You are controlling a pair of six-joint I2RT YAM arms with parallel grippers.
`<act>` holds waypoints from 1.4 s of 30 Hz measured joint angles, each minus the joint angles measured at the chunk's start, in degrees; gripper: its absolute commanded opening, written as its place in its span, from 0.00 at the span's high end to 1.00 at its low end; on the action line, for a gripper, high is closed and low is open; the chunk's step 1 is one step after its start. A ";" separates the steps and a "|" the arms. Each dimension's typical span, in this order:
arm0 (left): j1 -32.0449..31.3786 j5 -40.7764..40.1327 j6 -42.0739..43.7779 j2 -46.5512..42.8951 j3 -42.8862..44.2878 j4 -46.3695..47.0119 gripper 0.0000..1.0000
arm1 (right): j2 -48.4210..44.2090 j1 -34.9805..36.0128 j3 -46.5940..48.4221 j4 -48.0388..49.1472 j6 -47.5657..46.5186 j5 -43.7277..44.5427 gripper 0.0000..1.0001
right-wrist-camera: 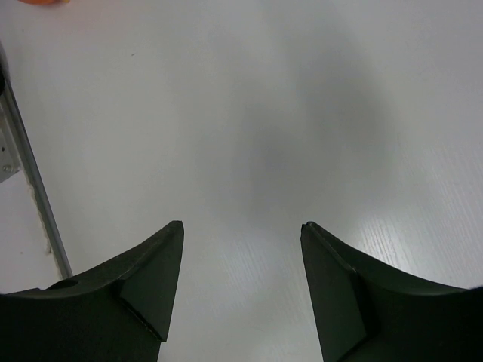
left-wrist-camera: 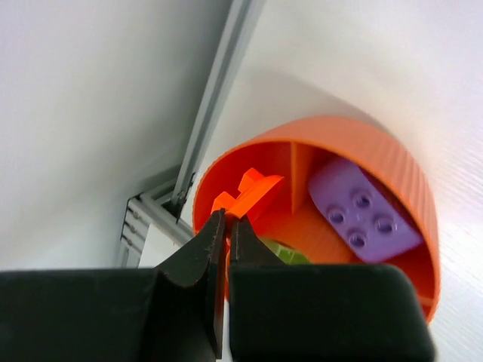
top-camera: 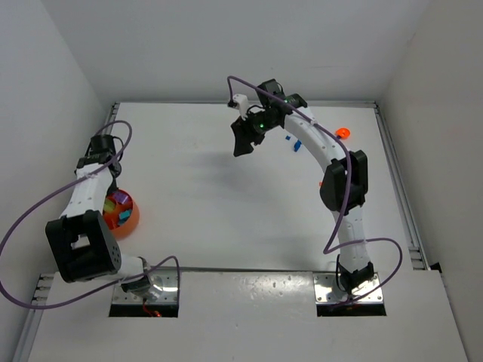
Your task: Sort the legos into containers by color
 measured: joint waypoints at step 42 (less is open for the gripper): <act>-15.76 -3.72 8.04 -8.76 -0.70 7.26 1.00 | -1.27 0.00 -4.59 2.36 0.00 0.02 0.36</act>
